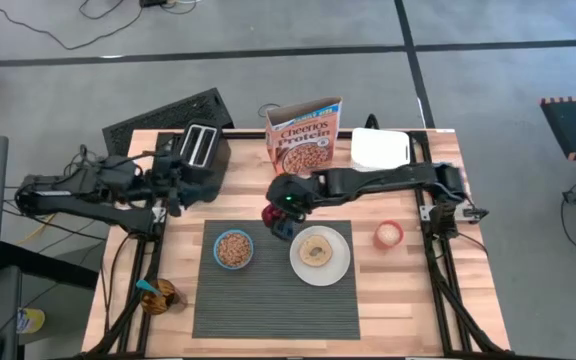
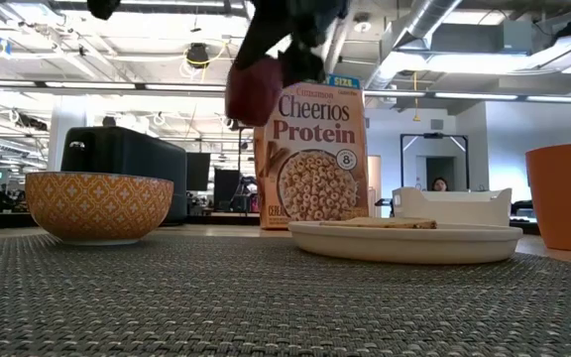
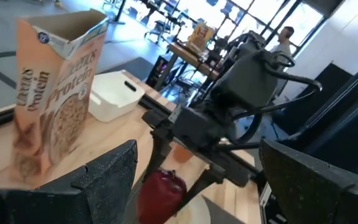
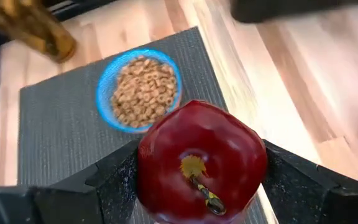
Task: Arrange a breakfast setting
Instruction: Put the apple on the gray placemat
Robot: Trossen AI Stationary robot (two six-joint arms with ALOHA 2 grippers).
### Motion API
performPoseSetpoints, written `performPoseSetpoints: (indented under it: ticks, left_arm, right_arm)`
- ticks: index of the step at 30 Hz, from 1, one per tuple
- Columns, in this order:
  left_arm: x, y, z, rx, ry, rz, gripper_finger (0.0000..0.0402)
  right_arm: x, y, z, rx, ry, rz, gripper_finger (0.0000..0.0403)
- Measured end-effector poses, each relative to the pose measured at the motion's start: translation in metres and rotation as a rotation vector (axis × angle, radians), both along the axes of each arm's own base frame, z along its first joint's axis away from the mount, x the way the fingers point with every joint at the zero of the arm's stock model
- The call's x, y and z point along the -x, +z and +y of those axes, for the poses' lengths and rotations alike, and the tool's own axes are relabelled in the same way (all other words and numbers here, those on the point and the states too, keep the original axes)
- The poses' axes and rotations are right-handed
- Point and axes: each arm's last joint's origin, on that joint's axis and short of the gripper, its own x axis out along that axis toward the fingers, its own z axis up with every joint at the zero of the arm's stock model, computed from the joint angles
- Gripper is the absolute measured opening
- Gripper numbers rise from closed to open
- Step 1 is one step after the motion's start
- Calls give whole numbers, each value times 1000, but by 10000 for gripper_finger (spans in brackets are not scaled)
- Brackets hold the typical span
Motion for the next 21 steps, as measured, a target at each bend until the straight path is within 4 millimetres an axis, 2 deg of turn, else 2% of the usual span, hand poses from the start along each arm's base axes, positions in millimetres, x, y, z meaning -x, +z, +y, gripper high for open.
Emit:
performPoseSetpoints:
  ticks: [5,14,21]
  left_arm:
    - [8,-4,0,-2,-3,46,319]
    - [6,-7,0,-8,-20,76,319]
    - [4,-7,0,-15,-24,83,319]
  right_arm:
    - [-14,-26,0,-36,-47,80,313]
    - [-27,-69,2,-68,-98,189,313]
    - [-37,-87,2,-65,-132,188,313]
